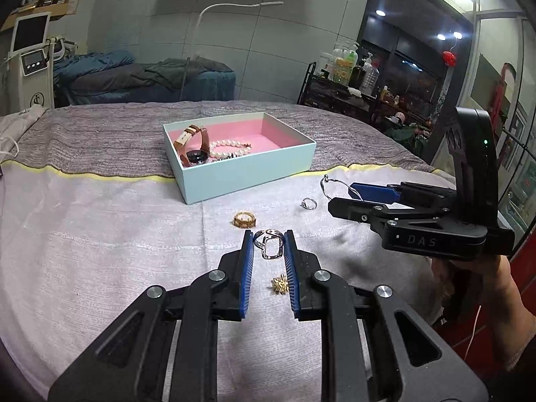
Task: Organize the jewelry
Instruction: 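Carry the bangle and ring with both tools over the pink box, then open both tools to drop the bangle and ring into the box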
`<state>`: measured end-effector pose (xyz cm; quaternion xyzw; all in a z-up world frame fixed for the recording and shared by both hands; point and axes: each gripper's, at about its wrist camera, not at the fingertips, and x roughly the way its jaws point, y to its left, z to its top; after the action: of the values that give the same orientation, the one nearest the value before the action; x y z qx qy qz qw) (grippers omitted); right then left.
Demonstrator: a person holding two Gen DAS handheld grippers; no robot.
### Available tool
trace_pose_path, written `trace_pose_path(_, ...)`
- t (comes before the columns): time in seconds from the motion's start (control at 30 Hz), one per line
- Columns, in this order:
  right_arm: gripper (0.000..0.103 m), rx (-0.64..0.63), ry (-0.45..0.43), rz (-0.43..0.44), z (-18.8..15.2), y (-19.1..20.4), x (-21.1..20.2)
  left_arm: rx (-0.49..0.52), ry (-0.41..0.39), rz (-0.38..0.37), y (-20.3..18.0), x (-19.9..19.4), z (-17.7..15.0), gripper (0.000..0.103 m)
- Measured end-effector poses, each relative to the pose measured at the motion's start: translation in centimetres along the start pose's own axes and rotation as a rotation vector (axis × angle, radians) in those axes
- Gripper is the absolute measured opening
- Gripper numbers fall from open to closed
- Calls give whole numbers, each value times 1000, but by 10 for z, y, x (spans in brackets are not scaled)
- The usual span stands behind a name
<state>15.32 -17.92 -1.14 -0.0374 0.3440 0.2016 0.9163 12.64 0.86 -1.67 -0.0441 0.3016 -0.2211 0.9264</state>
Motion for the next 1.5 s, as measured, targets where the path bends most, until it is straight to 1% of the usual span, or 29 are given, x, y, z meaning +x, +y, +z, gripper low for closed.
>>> trace_pose_path(0.3, 49, -22, -46, -21, 18, -4, -4, 45, -59, 22, 6, 11, 32, 19)
trace_pose_path(0.4, 49, -25, -58, -21, 27, -6, -3, 43, -72, 22, 12, 16, 43, 19)
trace_pose_path(0.5, 49, -22, -74, -14, 38, -11, 0, 60, -85, 41, 14, 23, 55, 19)
trace_pose_path(0.6, 49, -22, -92, -13, 50, -14, 4, 55, -107, 45, 20, 30, 68, 19)
trace_pose_path(0.67, 49, -26, -110, -20, 56, -14, 6, 60, -115, 70, 24, 36, 75, 19)
trace_pose_path(0.77, 49, -23, -128, -17, 63, -17, 10, 34, -120, 63, 30, 44, 81, 19)
trace_pose_path(0.93, 49, -37, -118, -19, 72, -19, 23, 20, -106, 74, 35, 60, 88, 19)
trace_pose_path(1.2, 49, -49, -82, -18, 84, -20, 49, 40, -66, 93, 34, 89, 94, 19)
trace_pose_path(1.37, 49, -44, -55, -21, 91, -26, 67, 35, -37, 99, 37, 107, 97, 19)
trace_pose_path(1.5, 50, -20, -28, -7, 95, -32, 82, 32, -21, 103, 40, 117, 98, 19)
